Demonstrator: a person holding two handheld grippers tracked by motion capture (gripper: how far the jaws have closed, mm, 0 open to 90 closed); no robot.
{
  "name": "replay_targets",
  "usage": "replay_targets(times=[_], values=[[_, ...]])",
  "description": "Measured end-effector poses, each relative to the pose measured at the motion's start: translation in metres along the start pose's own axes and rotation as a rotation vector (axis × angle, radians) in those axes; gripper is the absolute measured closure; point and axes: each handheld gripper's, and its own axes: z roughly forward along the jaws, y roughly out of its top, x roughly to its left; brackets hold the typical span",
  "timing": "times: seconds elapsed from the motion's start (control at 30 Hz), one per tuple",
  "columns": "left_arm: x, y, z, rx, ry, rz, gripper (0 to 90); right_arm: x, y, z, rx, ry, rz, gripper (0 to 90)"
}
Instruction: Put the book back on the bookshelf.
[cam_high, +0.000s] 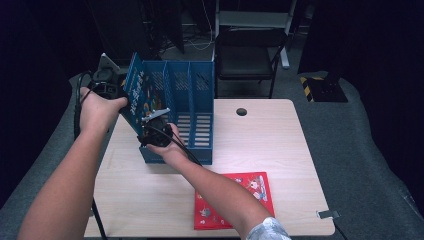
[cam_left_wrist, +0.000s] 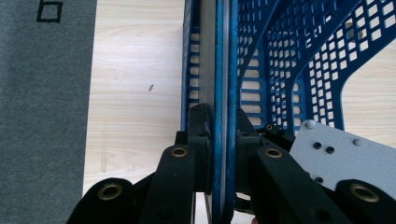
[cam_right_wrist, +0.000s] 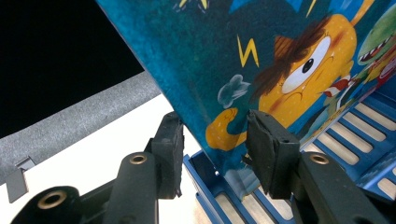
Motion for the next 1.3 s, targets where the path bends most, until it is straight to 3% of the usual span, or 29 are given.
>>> replay_targets(times=[0.2,0.43,0.47,0.5,0.53,0.67,0.77,0.8,0.83,1.03,1.07,1.3], values=[[0.002,0.002,0.004,-0.002,-0.004,0.008,82.5,-0.002,0.001,0.004,0.018,0.005,-0.019,56.7],[0.003,0.006,0.014,-0.01,-0.011,0.006,82.5,-0.006,0.001,0.007,0.032,-0.015,0.011,56.8],[0.002,0.007,0.016,-0.009,-0.01,0.008,82.4,-0.009,0.001,0.007,0.031,-0.014,-0.014,56.8],[0.001,0.008,0.017,-0.007,-0.01,0.012,82.4,-0.009,0.001,0.007,0.046,-0.014,-0.002,56.8],[0.001,0.008,0.019,-0.001,-0.014,0.012,82.4,-0.01,0.002,0.009,0.028,-0.022,0.001,56.8],[0.002,0.01,0.023,-0.021,-0.018,0.003,82.4,-0.009,0.002,0.007,0.041,-0.02,0.044,56.8],[0.004,0.012,0.024,-0.025,-0.022,0.006,82.3,-0.011,0.002,0.009,0.017,-0.025,0.012,56.7],[0.003,0.012,0.025,-0.03,-0.022,0.006,82.3,-0.009,0.002,0.007,0.036,-0.025,0.048,56.7],[0.003,0.013,0.025,-0.031,-0.027,0.002,82.2,-0.009,0.002,0.007,0.034,-0.026,0.051,56.7],[0.004,0.015,0.03,-0.058,-0.035,-0.004,82.1,-0.012,0.003,0.007,0.03,-0.032,0.049,56.5],[0.004,0.016,0.03,-0.062,-0.033,-0.005,82.1,-0.013,0.003,0.007,0.025,-0.037,0.03,56.6],[0.002,0.02,0.034,-0.082,-0.038,-0.01,81.5,-0.017,0.005,0.006,0.024,-0.03,0.039,57.0]])
